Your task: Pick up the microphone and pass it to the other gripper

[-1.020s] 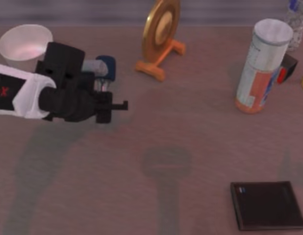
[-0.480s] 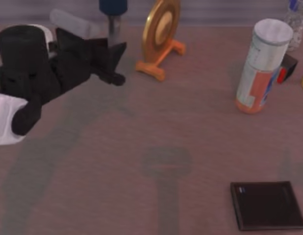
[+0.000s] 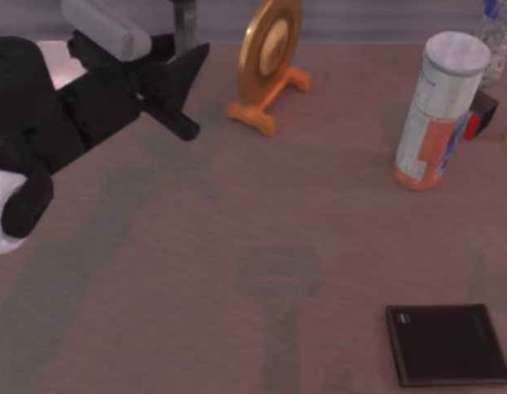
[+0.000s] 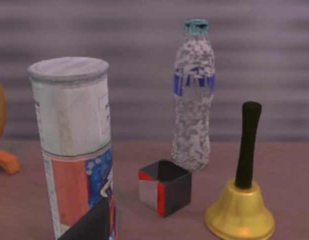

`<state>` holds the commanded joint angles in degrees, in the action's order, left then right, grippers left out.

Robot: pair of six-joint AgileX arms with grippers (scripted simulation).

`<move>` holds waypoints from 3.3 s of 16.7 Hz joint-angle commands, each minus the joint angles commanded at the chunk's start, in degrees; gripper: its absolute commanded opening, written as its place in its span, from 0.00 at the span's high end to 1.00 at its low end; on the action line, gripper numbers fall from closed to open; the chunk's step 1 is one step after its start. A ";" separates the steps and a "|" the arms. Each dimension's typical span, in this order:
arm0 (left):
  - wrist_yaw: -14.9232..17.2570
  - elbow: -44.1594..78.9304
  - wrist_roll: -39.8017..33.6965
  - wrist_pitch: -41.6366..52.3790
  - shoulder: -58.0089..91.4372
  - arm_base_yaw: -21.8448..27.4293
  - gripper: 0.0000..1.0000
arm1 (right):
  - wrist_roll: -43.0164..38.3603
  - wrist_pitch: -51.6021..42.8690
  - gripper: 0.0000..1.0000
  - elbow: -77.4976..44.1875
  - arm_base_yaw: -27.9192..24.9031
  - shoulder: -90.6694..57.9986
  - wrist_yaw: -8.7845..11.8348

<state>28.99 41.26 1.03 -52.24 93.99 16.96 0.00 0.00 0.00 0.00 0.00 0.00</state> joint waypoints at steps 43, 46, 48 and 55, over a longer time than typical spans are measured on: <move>-20.35 1.86 0.05 3.27 -4.32 19.35 1.00 | -1.70 31.33 0.00 -34.01 -37.31 -63.87 -1.47; -20.35 1.86 0.05 3.27 -4.32 19.35 1.00 | -1.79 33.54 0.00 -36.44 -40.33 -68.78 -1.65; -20.35 1.86 0.05 3.27 -4.32 19.35 1.00 | -1.81 33.77 0.00 -36.70 -40.67 -69.32 -1.67; -20.35 1.86 0.05 3.27 -4.32 19.35 1.00 | -1.83 34.55 0.00 -40.41 -40.55 -73.40 -1.63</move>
<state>8.64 43.12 1.08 -48.98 89.66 36.30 -1.83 34.55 -40.41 -40.55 -73.40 -1.63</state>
